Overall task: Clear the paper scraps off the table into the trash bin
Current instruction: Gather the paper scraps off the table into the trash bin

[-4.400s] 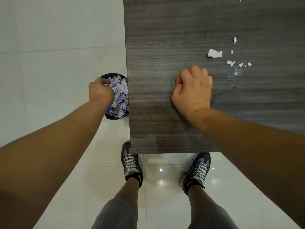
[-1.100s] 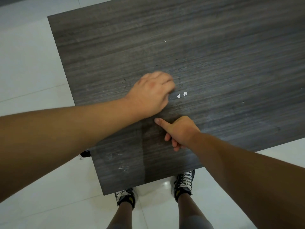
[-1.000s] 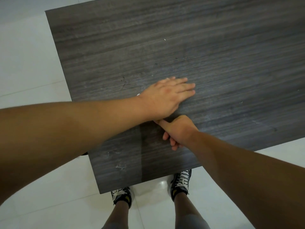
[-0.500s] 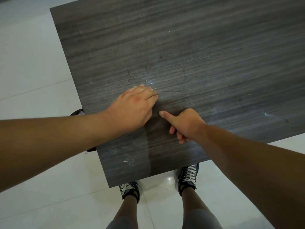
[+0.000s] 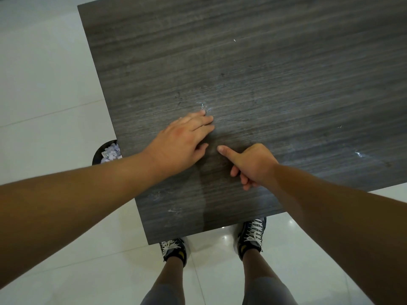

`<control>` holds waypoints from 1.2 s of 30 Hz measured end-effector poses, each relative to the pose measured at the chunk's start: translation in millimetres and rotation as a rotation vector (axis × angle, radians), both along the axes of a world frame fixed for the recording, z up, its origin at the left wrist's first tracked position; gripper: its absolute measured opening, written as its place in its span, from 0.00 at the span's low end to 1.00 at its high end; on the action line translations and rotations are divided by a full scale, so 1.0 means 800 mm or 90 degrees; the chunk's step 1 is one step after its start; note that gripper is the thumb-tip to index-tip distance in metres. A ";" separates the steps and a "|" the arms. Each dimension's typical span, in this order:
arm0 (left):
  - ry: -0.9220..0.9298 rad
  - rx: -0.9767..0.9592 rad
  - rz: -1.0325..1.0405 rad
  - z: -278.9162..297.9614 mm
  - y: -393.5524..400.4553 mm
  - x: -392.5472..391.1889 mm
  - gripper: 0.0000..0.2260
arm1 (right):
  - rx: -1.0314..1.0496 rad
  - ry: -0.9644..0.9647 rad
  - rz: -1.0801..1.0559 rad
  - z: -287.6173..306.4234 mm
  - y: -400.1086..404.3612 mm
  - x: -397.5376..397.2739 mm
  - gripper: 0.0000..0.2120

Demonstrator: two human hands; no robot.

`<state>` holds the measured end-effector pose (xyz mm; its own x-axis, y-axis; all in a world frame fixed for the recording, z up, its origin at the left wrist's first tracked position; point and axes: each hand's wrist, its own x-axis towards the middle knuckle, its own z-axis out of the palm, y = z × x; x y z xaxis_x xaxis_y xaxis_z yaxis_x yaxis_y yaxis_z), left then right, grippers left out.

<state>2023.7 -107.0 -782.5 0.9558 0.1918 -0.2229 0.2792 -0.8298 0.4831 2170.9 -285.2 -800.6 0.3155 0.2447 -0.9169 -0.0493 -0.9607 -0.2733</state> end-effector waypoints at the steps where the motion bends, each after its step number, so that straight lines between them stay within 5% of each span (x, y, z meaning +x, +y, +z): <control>1: -0.025 -0.010 0.003 0.000 0.003 -0.004 0.21 | 0.000 0.000 -0.002 0.000 0.000 0.000 0.35; 9: -0.233 -0.131 0.333 0.000 0.014 -0.002 0.08 | 0.010 0.007 -0.001 0.002 -0.001 0.002 0.35; 11: -0.198 -0.140 0.404 0.002 0.012 0.000 0.11 | 0.010 0.008 -0.003 0.002 -0.002 0.002 0.35; 14: -0.002 -0.080 0.464 0.001 0.002 -0.001 0.29 | 0.008 0.007 -0.006 0.001 -0.003 0.002 0.36; 17: 0.054 -0.057 0.480 0.003 -0.017 0.006 0.32 | 0.000 0.003 -0.008 0.001 -0.001 0.001 0.38; 36: -0.025 -0.052 0.432 -0.017 -0.054 0.045 0.07 | -0.025 -0.020 0.003 0.005 0.005 0.001 0.41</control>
